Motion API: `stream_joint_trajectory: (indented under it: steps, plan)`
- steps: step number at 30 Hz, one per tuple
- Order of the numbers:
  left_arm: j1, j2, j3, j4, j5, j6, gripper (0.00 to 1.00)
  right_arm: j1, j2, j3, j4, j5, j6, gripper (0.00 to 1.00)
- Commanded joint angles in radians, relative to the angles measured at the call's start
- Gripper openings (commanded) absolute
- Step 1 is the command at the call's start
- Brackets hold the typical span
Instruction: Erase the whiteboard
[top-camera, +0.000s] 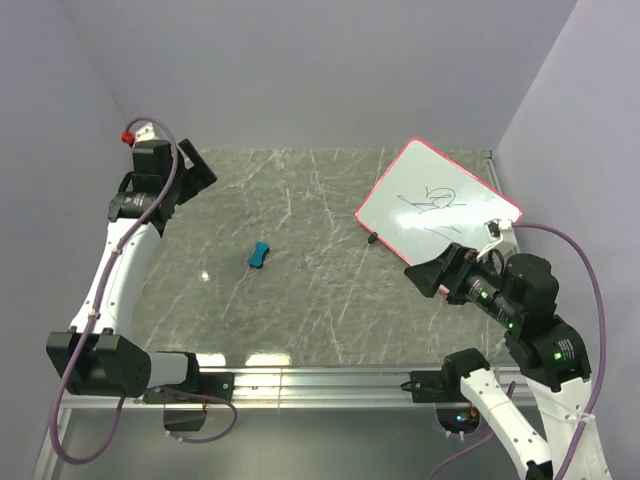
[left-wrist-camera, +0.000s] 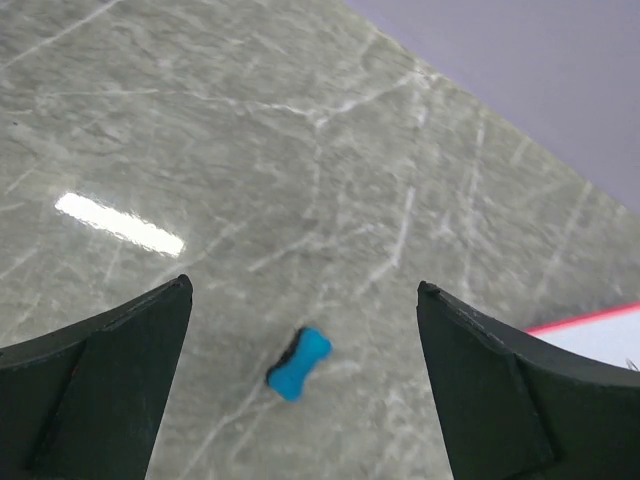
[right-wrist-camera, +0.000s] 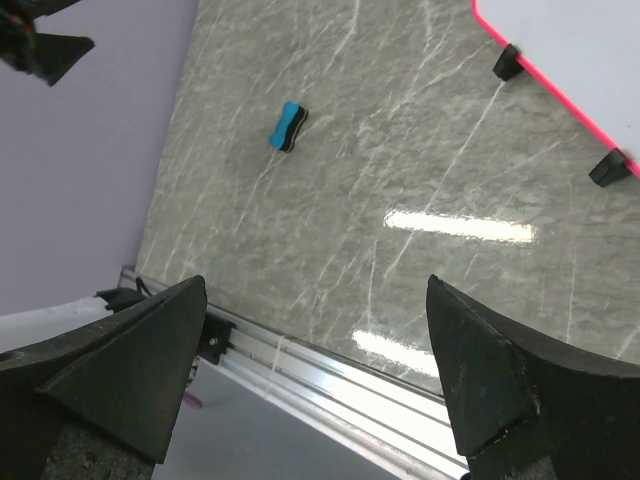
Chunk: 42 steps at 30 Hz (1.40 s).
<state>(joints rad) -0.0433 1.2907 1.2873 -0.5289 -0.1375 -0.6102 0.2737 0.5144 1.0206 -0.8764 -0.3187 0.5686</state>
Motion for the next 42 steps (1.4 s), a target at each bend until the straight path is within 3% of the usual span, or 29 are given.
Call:
stream_joint_trajectory:
  steps: [1,5,8,12,15,18,21,24,28,34,42]
  plan:
    - [-0.021,-0.018,0.102,-0.221,0.085,0.021,1.00,0.009,-0.008,-0.002,0.022,0.056,0.013,0.96]
    - [-0.021,-0.049,0.098,-0.312,0.150,0.011,0.99,0.010,0.012,0.021,0.027,0.056,0.007,0.96]
    - [-0.012,-0.161,-0.064,-0.234,0.282,0.003,0.99,0.010,0.092,0.056,-0.054,0.081,-0.012,0.96]
    - [-0.010,-0.208,-0.138,-0.221,0.280,-0.037,0.99,0.009,0.257,0.153,-0.251,0.255,-0.007,0.95]
    - [-0.007,-0.211,-0.198,-0.166,0.358,-0.051,0.99,0.007,0.260,0.142,-0.268,0.239,-0.047,0.95]
    - [-0.007,-0.199,-0.267,-0.099,0.516,-0.086,0.99,-0.017,0.187,0.099,-0.205,0.259,0.008,0.94]
    - [-0.030,-0.226,-0.310,-0.074,0.562,-0.123,0.99,-0.094,0.216,0.020,-0.127,0.178,0.072,0.93]
    - [-0.084,-0.281,-0.333,-0.118,0.506,-0.091,0.99,-0.174,0.254,-0.086,0.032,0.072,0.161,0.93]
    - [-0.116,-0.304,-0.281,-0.221,0.438,-0.039,0.93,-0.267,0.311,-0.116,0.189,0.099,0.227,0.93]
    - [-0.213,-0.307,-0.244,-0.258,0.345,-0.007,0.92,-0.528,0.280,-0.206,0.408,0.061,0.272,0.93]
    - [-0.303,-0.298,-0.252,-0.249,0.335,-0.002,0.88,-0.748,0.257,-0.243,0.519,0.069,0.212,0.93]
